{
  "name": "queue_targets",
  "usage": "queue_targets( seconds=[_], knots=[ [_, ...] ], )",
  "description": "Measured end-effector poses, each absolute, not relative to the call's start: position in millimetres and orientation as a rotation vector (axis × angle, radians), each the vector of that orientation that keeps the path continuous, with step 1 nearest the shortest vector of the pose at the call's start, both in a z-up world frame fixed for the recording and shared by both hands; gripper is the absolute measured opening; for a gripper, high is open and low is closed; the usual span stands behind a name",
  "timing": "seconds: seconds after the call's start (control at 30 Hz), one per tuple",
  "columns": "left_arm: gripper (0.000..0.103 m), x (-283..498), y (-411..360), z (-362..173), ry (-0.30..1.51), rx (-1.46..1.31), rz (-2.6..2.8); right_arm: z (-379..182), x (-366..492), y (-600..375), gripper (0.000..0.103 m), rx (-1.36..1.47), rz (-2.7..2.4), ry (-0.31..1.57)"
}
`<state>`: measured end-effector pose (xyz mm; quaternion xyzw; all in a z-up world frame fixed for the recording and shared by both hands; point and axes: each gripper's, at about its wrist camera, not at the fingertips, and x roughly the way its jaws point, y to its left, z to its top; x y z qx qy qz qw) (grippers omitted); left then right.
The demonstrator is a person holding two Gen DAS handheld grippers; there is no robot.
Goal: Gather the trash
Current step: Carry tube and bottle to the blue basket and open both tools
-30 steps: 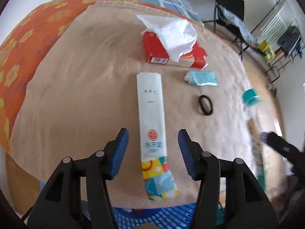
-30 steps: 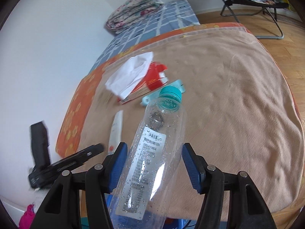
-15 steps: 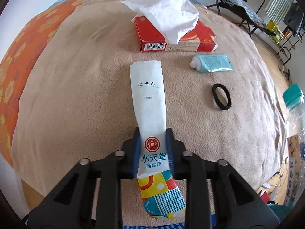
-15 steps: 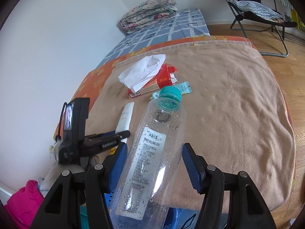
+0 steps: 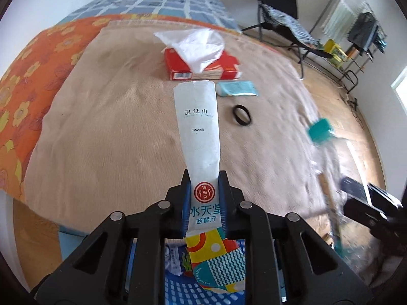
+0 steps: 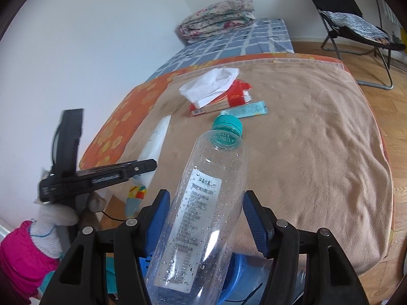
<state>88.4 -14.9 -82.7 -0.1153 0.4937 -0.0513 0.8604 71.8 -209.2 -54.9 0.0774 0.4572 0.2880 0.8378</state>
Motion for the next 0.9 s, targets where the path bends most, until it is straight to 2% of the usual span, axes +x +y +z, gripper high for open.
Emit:
queue_targets(
  seconds=[0.33, 0.9],
  knots=[
    [0.018, 22.2, -20.9, -89.2, 1.022, -0.266, -0.139, -70.8, 38.2, -192.0, 0.062, 0.129, 0.653, 0.968],
    [0.018, 0.0, -12.4, -116.7, 1.062, -0.29, -0.092, -109.4, 20.1, -154.7, 0.062, 0.075, 0.698, 1.045]
  ],
)
